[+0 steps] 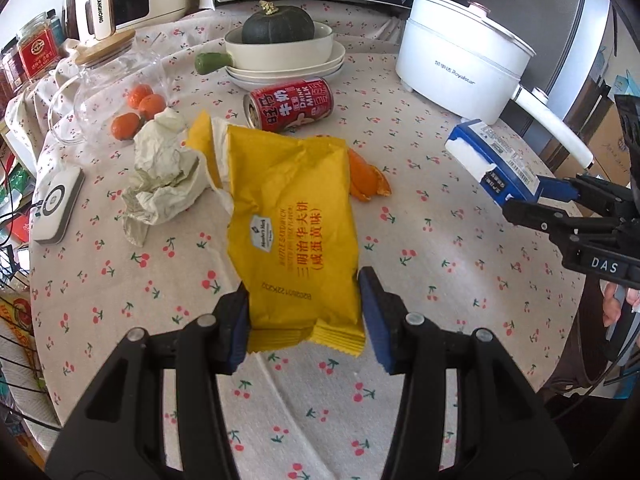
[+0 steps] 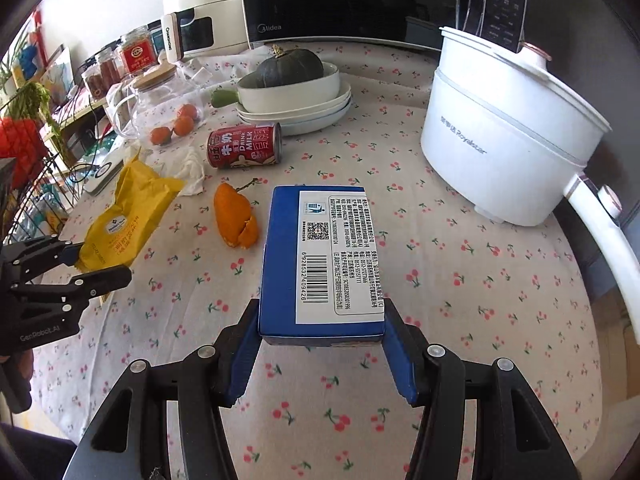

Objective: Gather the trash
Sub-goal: 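Carry the yellow packet and milk box over the bin and open both grippers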

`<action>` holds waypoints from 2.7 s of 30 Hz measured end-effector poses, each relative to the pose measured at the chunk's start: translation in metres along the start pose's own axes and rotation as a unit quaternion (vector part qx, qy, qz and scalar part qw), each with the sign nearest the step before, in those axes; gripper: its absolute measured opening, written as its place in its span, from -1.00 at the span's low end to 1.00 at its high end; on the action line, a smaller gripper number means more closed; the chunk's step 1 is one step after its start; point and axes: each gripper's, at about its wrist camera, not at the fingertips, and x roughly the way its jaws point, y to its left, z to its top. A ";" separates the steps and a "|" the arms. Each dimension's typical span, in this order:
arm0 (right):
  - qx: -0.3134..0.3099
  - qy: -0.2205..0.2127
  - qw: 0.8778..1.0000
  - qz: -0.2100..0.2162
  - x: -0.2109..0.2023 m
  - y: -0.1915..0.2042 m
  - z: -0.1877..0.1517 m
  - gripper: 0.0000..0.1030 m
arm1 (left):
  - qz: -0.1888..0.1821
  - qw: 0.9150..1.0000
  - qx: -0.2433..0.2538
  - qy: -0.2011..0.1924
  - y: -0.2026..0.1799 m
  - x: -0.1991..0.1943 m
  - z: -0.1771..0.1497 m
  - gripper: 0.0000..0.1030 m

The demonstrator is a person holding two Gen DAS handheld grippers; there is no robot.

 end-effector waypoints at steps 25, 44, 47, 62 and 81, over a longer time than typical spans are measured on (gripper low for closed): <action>0.094 -0.005 0.995 -0.018 -0.139 -0.038 -0.156 0.13 | -0.084 0.996 0.011 0.000 -0.087 -0.066 -0.076 -0.01; 0.174 0.026 0.980 -0.090 -0.175 -0.123 -0.260 0.13 | -0.134 0.988 0.068 0.035 -0.170 -0.050 -0.092 -0.01; 0.193 0.028 0.976 -0.101 -0.182 -0.139 -0.277 0.13 | -0.140 0.986 0.083 0.040 -0.189 -0.047 -0.092 -0.01; 0.247 0.033 0.959 -0.137 -0.204 -0.187 -0.331 0.13 | -0.204 0.959 0.181 0.070 -0.329 -0.021 -0.106 -0.01; 0.254 0.041 0.955 -0.148 -0.199 -0.198 -0.332 0.13 | -0.173 0.967 0.180 0.041 -0.342 -0.007 -0.097 0.77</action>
